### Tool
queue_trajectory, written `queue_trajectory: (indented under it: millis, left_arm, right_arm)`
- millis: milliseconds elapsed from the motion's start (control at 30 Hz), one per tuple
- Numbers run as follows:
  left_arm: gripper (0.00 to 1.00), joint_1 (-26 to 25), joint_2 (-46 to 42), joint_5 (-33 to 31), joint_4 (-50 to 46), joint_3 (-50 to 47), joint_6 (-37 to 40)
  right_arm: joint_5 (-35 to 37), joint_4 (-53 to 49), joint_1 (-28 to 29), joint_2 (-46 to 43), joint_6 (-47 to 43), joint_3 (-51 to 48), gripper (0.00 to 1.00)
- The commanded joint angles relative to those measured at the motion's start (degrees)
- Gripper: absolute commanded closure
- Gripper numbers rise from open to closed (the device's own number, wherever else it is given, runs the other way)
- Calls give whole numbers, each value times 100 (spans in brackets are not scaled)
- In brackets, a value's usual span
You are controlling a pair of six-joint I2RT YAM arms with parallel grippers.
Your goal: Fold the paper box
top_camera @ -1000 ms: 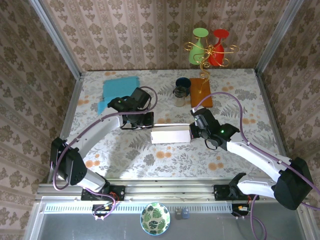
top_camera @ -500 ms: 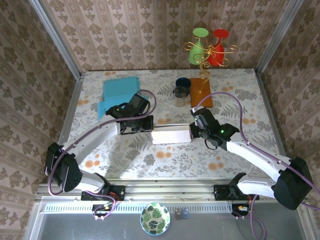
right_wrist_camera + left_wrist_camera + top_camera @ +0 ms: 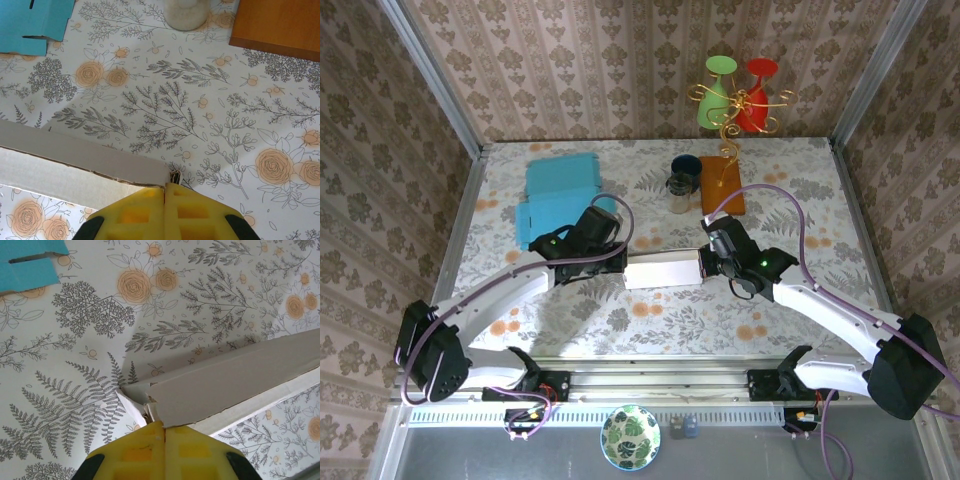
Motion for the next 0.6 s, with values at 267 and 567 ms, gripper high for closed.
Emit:
queue_trajectory:
  millis: [267,567]
  left_arm:
    - [100,-207,-59,-454,-346,-417,169]
    - [100,-317,-27,-604,-380,-339,258]
  right_arm:
    - [-107,-753,-37,-262,1336,263,80]
    - [-1019,-981,-685,-1150,4775,301,37]
